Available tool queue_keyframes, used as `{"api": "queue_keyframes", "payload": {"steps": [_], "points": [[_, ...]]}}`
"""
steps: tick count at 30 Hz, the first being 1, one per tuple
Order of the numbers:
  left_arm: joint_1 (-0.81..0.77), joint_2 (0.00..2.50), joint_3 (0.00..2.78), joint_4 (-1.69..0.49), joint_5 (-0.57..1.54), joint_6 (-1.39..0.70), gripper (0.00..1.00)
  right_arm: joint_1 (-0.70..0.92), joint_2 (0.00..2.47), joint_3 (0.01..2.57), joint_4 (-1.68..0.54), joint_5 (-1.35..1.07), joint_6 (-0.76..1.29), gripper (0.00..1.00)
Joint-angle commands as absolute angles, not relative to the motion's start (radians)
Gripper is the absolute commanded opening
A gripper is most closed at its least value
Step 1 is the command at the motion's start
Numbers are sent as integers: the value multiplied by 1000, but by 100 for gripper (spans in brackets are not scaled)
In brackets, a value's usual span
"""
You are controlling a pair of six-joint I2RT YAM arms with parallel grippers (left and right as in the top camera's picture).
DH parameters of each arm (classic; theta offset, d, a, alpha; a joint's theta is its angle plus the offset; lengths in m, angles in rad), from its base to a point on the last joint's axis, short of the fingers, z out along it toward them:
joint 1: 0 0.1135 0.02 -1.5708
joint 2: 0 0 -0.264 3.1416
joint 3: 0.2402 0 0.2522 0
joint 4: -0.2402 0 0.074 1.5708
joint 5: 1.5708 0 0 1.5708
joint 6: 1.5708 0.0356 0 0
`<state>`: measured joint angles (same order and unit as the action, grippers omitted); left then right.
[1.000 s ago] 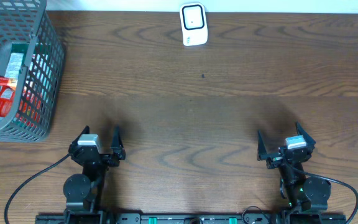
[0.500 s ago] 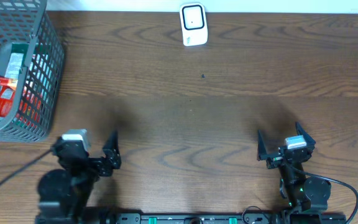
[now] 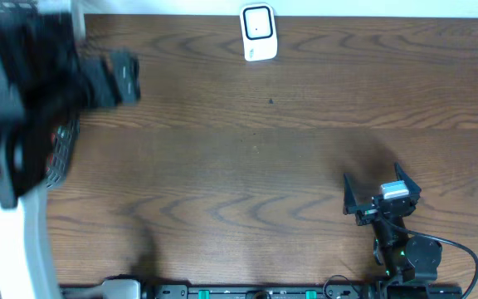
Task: Scan the item barcode
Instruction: 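Reach the left gripper into the basket and grasp the orange tissue pack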
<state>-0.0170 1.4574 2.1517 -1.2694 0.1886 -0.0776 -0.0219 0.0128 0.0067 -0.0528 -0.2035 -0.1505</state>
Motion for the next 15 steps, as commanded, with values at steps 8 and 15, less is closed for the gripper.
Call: {"api": "queue_keyframes", "payload": {"steps": [8,15], "points": [[107,1661,2244,-1203,-21,-438,87,-25,9,5,-57,-208,-162,99],[341,1702,2243,-1207,-72,-576,87,-25,9,5,-57,-208,-162,99]]}}
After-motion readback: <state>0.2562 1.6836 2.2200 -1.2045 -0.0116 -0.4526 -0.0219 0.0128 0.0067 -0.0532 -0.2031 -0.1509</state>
